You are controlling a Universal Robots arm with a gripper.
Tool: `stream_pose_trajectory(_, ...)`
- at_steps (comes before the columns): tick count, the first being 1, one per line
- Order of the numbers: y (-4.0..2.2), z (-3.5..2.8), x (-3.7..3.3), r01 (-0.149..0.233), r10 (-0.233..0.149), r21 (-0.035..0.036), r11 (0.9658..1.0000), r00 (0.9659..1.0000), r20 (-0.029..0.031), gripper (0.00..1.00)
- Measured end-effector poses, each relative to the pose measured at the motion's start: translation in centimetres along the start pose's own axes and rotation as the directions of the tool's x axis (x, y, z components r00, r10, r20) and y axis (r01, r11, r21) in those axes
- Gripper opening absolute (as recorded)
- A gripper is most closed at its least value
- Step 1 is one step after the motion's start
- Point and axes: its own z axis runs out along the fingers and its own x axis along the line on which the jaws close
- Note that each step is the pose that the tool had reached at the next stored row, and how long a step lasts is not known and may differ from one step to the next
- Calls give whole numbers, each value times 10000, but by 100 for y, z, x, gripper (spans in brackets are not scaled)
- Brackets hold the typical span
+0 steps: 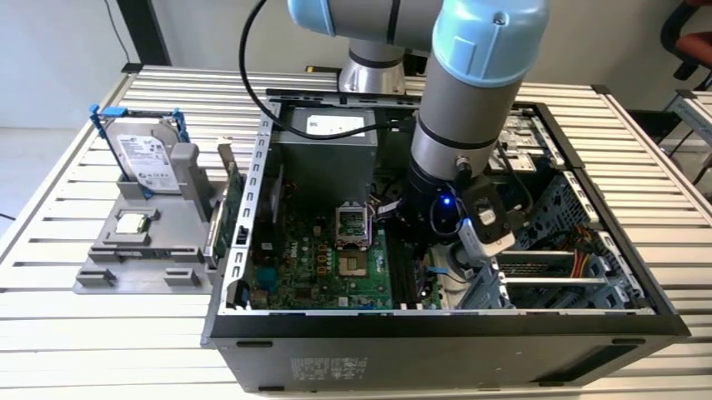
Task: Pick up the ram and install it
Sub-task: 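Insert the ram into the slot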
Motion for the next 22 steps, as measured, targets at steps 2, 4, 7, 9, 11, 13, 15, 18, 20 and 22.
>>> stream_pose_trajectory(2, 1, 9, 0, -2, 2, -5, 10000, 10000, 1, 0)
stream_pose_trajectory(4, 0, 20, 1, -4, 4, 1, 10000, 10000, 0, 0)
stream_pose_trajectory(7, -1, 24, 1, -3, 3, 3, 10000, 10000, -1, 0)
stream_pose_trajectory(9, 0, 25, 0, -2, 2, 1, 10000, 10000, 0, 0)
stream_pose_trajectory(11, 0, 25, 0, -2, 2, 0, 10000, 10000, 0, 0)
stream_pose_trajectory(13, 0, 23, 0, -3, 3, -11, 10000, 10000, -1, 0)
stream_pose_trajectory(15, -2, 1, -1, -3, 3, -46, 10000, 10000, -4, 0)
stream_pose_trajectory(18, -5, -55, -3, 2, -2, -82, 10000, 10000, -7, 0)
stream_pose_trajectory(20, -5, -55, -3, 5, -5, -90, 10000, 10000, -7, 0)
stream_pose_trajectory(22, -5, -55, -3, 40, -40, -92, 9999, 10000, -7, 0)
